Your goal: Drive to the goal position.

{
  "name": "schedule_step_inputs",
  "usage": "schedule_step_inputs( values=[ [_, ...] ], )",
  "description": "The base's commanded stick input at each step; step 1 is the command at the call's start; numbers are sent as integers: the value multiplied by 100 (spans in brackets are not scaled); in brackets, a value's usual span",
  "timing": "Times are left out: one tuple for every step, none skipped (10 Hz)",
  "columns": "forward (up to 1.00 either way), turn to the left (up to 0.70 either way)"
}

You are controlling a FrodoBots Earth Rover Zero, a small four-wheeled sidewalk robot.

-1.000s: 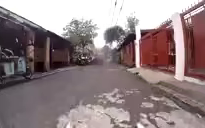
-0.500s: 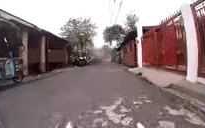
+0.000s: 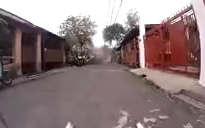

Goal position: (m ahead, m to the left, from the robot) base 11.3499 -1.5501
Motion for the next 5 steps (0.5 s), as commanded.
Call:
schedule_step_inputs(
  values=[
    [95,1],
    [91,0],
    [81,0],
    [73,0],
    [69,0]
  ],
)
